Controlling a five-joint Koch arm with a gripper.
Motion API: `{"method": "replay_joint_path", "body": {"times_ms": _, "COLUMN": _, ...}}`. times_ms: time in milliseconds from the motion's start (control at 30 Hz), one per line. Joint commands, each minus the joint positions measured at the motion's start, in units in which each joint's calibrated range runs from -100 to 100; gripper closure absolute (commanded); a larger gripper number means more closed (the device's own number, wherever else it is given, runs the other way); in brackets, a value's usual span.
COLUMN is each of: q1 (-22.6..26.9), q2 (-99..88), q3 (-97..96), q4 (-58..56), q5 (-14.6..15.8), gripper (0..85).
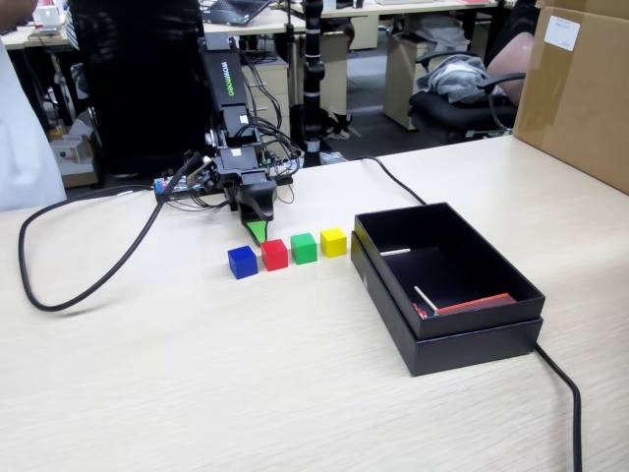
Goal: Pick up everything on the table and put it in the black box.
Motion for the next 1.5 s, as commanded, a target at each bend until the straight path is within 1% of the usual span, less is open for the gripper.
{"method": "replay_joint_path", "body": {"times_ms": 0, "q1": -1.1, "q2": 2.7, "q3": 6.5, "q4": -15.5, "q5": 0.0, "gripper": 37.4}}
{"method": "replay_joint_path", "body": {"times_ms": 100, "q1": -1.9, "q2": 6.3, "q3": 14.6, "q4": -27.8, "q5": 0.0, "gripper": 37.6}}
{"method": "replay_joint_path", "body": {"times_ms": 167, "q1": -2.6, "q2": 9.6, "q3": 20.0, "q4": -34.0, "q5": -0.1, "gripper": 37.8}}
{"method": "replay_joint_path", "body": {"times_ms": 200, "q1": -3.0, "q2": 11.2, "q3": 22.3, "q4": -35.4, "q5": -0.3, "gripper": 37.8}}
{"method": "replay_joint_path", "body": {"times_ms": 267, "q1": -4.2, "q2": 18.4, "q3": 29.7, "q4": -36.5, "q5": -2.1, "gripper": 38.2}}
{"method": "replay_joint_path", "body": {"times_ms": 433, "q1": -5.3, "q2": 29.5, "q3": 43.3, "q4": -42.5, "q5": -3.5, "gripper": 38.2}}
{"method": "replay_joint_path", "body": {"times_ms": 667, "q1": -6.7, "q2": 41.4, "q3": 50.6, "q4": -42.7, "q5": -6.1, "gripper": 38.2}}
{"method": "replay_joint_path", "body": {"times_ms": 700, "q1": -7.2, "q2": 45.3, "q3": 52.0, "q4": -42.7, "q5": -6.6, "gripper": 38.2}}
{"method": "replay_joint_path", "body": {"times_ms": 867, "q1": -7.1, "q2": 54.6, "q3": 56.8, "q4": -42.7, "q5": -6.8, "gripper": 38.2}}
{"method": "replay_joint_path", "body": {"times_ms": 1067, "q1": -6.3, "q2": 63.2, "q3": 61.4, "q4": -42.7, "q5": -6.4, "gripper": 38.6}}
{"method": "replay_joint_path", "body": {"times_ms": 1200, "q1": -6.0, "q2": 67.6, "q3": 62.6, "q4": -42.7, "q5": -6.1, "gripper": 44.8}}
{"method": "replay_joint_path", "body": {"times_ms": 1300, "q1": -6.2, "q2": 69.1, "q3": 62.9, "q4": -42.6, "q5": -6.0, "gripper": 55.1}}
{"method": "replay_joint_path", "body": {"times_ms": 1333, "q1": -6.2, "q2": 69.7, "q3": 63.1, "q4": -42.5, "q5": -6.0, "gripper": 57.6}}
{"method": "replay_joint_path", "body": {"times_ms": 1400, "q1": -6.3, "q2": 70.9, "q3": 63.3, "q4": -42.5, "q5": -6.0, "gripper": 60.0}}
{"method": "replay_joint_path", "body": {"times_ms": 1467, "q1": -6.3, "q2": 71.4, "q3": 63.7, "q4": -42.5, "q5": -5.9, "gripper": 66.9}}
